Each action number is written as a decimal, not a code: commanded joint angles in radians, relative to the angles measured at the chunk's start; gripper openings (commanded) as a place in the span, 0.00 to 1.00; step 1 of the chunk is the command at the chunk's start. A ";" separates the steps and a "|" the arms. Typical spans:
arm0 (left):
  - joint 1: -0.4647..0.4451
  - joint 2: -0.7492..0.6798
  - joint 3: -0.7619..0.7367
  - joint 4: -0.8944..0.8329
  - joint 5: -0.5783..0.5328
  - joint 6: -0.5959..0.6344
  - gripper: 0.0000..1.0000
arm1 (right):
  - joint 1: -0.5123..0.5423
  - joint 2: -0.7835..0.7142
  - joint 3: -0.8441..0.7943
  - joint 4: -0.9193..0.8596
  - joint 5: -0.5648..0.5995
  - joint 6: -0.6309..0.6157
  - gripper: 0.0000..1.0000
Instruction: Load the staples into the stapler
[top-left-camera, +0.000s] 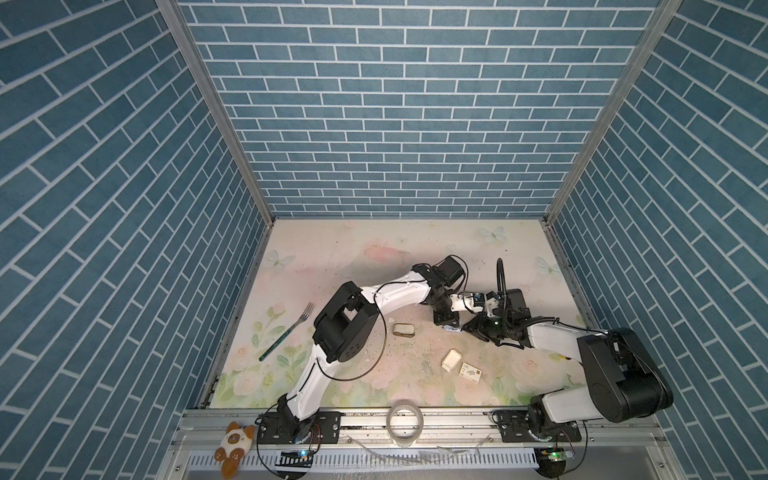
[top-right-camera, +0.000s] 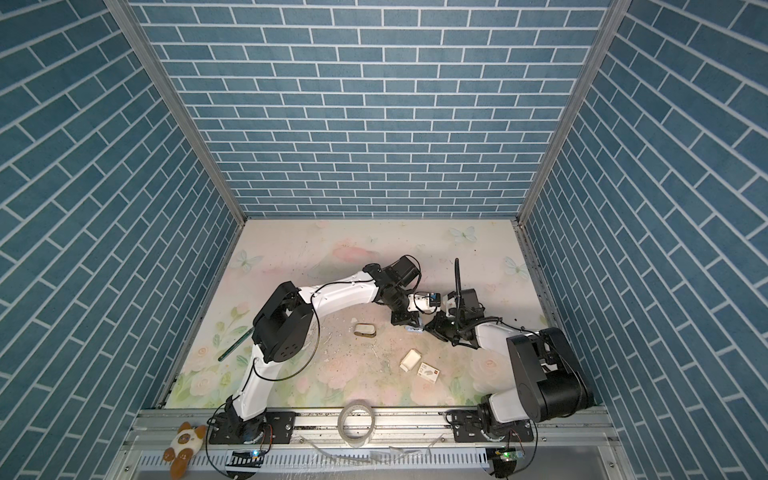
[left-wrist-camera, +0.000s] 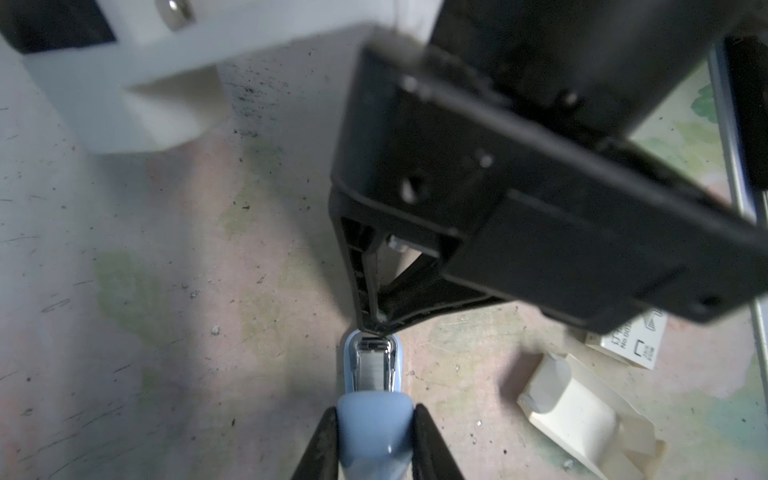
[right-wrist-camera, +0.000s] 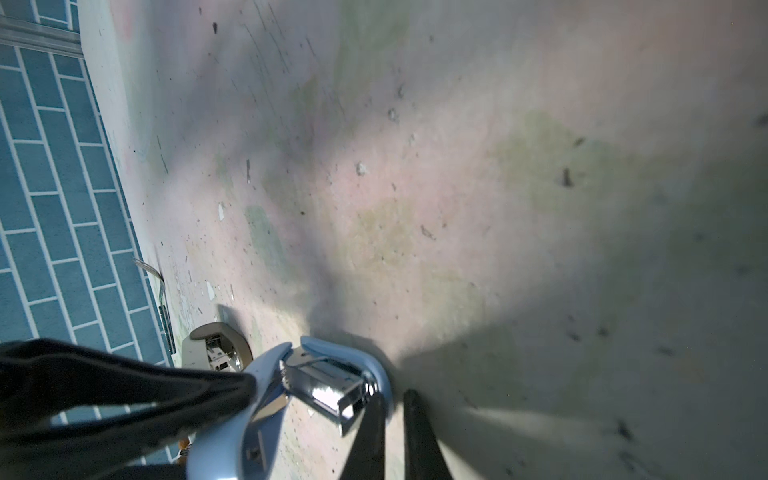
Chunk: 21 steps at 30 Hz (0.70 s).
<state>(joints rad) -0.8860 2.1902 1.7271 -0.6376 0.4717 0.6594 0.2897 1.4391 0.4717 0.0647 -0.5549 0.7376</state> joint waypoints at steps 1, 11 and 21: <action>-0.013 0.036 0.029 -0.037 -0.008 0.000 0.23 | -0.005 -0.001 -0.007 0.005 0.005 0.029 0.12; -0.025 0.081 0.080 -0.082 -0.056 0.008 0.18 | -0.026 -0.190 -0.033 -0.185 0.181 0.040 0.12; -0.035 0.179 0.219 -0.227 -0.113 0.031 0.16 | -0.041 -0.494 -0.058 -0.454 0.350 0.063 0.11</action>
<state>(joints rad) -0.9127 2.3184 1.9251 -0.7696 0.4072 0.6701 0.2539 0.9932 0.4305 -0.2619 -0.2874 0.7662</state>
